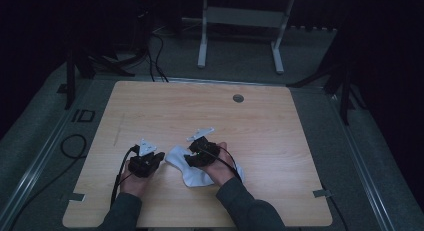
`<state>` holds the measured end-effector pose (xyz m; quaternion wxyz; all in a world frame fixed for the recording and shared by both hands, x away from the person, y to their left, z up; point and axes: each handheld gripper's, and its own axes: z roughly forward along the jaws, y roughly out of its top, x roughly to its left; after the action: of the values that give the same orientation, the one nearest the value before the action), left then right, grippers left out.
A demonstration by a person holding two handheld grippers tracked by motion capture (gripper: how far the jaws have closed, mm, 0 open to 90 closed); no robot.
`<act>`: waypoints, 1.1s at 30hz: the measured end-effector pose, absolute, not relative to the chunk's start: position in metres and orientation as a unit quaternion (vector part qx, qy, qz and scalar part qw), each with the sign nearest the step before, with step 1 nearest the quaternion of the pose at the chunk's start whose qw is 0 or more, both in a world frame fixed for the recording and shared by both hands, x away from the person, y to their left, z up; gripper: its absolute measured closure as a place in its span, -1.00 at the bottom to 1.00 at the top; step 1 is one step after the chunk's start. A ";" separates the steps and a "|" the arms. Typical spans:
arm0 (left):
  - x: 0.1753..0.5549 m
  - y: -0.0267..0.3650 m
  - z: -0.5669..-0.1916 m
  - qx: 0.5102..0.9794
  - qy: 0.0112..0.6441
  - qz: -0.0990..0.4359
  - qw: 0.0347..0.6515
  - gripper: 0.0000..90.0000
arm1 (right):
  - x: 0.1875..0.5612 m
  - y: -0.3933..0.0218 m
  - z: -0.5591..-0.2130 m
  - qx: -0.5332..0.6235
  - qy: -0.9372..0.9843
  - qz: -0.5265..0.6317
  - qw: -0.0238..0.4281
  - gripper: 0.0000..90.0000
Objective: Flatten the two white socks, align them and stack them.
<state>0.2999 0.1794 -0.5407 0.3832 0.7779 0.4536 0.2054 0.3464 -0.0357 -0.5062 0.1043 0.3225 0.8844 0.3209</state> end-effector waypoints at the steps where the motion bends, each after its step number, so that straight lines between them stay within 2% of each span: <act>1: 0.299 0.176 -0.539 0.781 0.444 0.208 0.388 0.99 | 0.347 -0.038 -0.506 0.324 0.884 0.320 0.105 0.16; 6: 0.305 0.156 -0.543 0.805 0.415 0.213 0.368 0.99 | 0.347 -0.044 -0.504 0.321 0.886 0.318 0.105 0.17; 14: 0.317 0.141 -0.557 0.818 0.424 0.205 0.330 1.00 | 0.345 -0.056 -0.501 0.317 0.888 0.317 0.107 0.17; 25: 0.314 0.140 -0.559 0.816 0.430 0.209 0.325 1.00 | 0.353 -0.099 -0.496 0.347 0.878 0.303 0.128 0.20; 33: 0.310 0.142 -0.558 0.815 0.438 0.208 0.319 1.00 | 0.352 -0.111 -0.498 0.350 0.881 0.293 0.128 0.20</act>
<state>0.3100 0.1417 -0.5576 0.3187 0.8148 0.4376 0.2076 0.3519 -0.1108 -0.4984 0.1283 0.3502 0.8805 0.2925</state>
